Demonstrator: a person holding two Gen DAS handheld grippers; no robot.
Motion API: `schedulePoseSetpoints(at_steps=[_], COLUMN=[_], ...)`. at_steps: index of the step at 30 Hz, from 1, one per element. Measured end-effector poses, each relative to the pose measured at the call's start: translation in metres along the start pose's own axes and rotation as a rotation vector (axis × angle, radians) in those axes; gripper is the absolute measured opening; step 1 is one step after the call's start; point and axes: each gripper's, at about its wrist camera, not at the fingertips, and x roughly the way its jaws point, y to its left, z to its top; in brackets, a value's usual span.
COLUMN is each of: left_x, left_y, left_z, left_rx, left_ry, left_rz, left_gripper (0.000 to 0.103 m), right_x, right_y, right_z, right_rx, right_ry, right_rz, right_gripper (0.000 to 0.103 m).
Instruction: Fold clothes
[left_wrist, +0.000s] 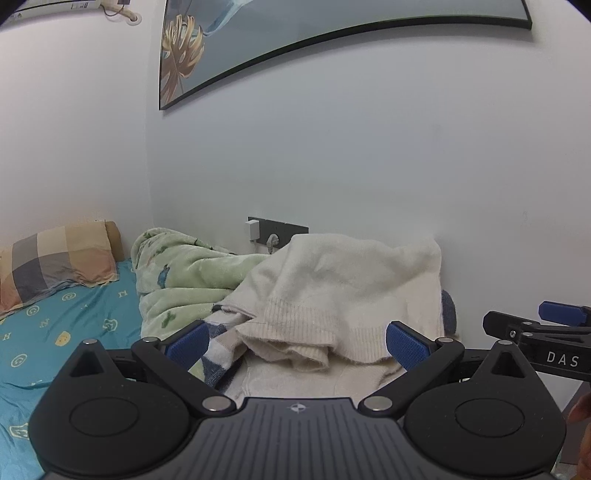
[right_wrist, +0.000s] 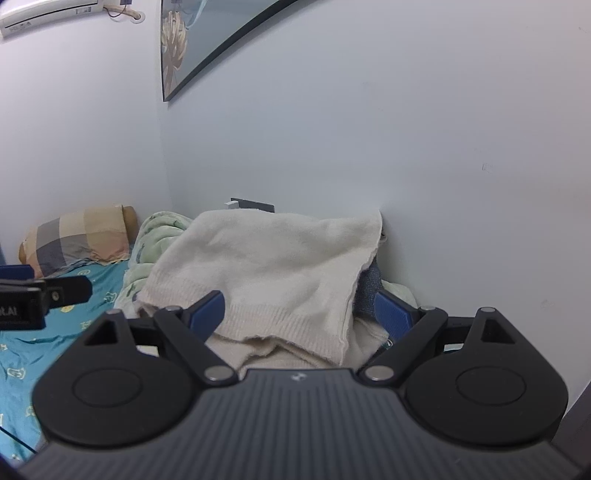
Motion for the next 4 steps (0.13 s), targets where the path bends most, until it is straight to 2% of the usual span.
schedulePoseSetpoints(at_steps=[4], left_x=[-0.0037], left_y=[-0.0002], left_z=[0.0007], left_rx=[0.000], left_ry=[0.003], left_rz=[-0.005], left_gripper=[0.103], right_x=[-0.0036], right_y=[-0.0002], right_z=[0.0007], right_rx=[0.002], right_ry=[-0.004], right_rz=[0.004], right_gripper=[0.090])
